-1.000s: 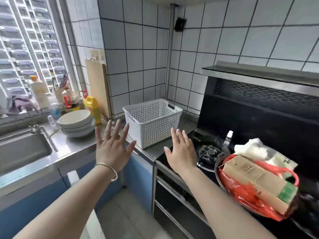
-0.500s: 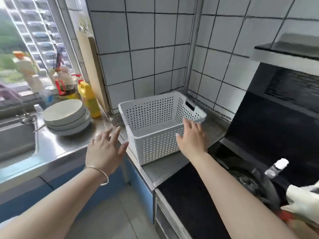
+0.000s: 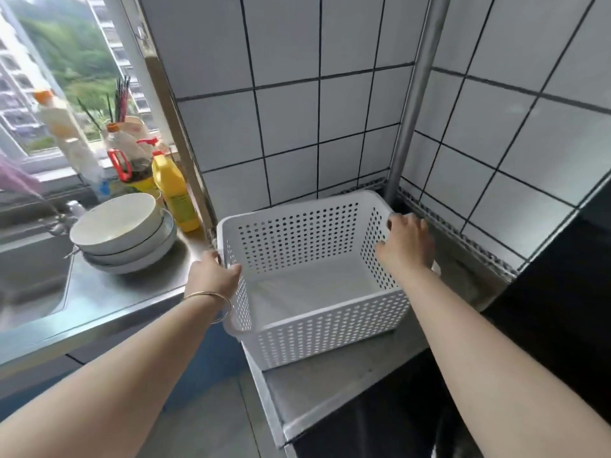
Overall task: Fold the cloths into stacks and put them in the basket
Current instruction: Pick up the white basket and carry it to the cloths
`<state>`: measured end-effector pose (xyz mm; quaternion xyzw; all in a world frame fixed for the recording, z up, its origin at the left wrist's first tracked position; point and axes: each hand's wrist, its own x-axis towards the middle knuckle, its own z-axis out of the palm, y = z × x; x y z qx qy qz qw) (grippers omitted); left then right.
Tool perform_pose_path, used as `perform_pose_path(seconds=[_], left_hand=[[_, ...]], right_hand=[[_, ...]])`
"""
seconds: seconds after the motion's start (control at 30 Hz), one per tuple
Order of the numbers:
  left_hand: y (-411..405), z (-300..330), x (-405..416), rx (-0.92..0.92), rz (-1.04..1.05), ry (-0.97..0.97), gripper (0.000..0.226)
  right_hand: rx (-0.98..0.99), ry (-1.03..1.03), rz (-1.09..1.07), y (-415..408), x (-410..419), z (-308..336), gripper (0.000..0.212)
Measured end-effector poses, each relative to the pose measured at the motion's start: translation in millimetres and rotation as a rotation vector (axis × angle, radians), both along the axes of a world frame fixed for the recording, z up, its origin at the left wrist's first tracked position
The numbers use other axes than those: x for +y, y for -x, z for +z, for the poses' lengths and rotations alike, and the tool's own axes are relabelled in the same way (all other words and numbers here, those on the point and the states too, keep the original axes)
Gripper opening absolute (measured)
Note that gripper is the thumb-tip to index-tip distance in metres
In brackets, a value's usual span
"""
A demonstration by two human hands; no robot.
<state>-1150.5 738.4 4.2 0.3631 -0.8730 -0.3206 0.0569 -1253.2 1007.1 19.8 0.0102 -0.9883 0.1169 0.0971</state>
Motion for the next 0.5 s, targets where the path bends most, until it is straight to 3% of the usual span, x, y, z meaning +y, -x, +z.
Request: perform_pose_path(seconds=[0.13,0.27,0.33,0.43,0.5], left_hand=[[9,-17,-2,0.001,0.117,-0.132,0.041],[21,-27,0,0.187,0.21,-0.514,0.027],[23,-28,2,0.224,0.241,-0.605,0.026],[26,-30,-2,0.167,0.205,-0.501,0.015],[28,-34,-10,0.096,0.167,-0.357,0.029]], right_hand=[[-0.052,0.083,-0.027,25,3,-14,0.041],[-0.017,0.125,-0.109,49,8,-19,0.039],[-0.096,0.198,-0.155,58,12,-25,0.035],[-0.227,0.274,-0.249,67,10,-28,0.029],[-0.309,0.268,-0.281,70,9,-22,0.032]])
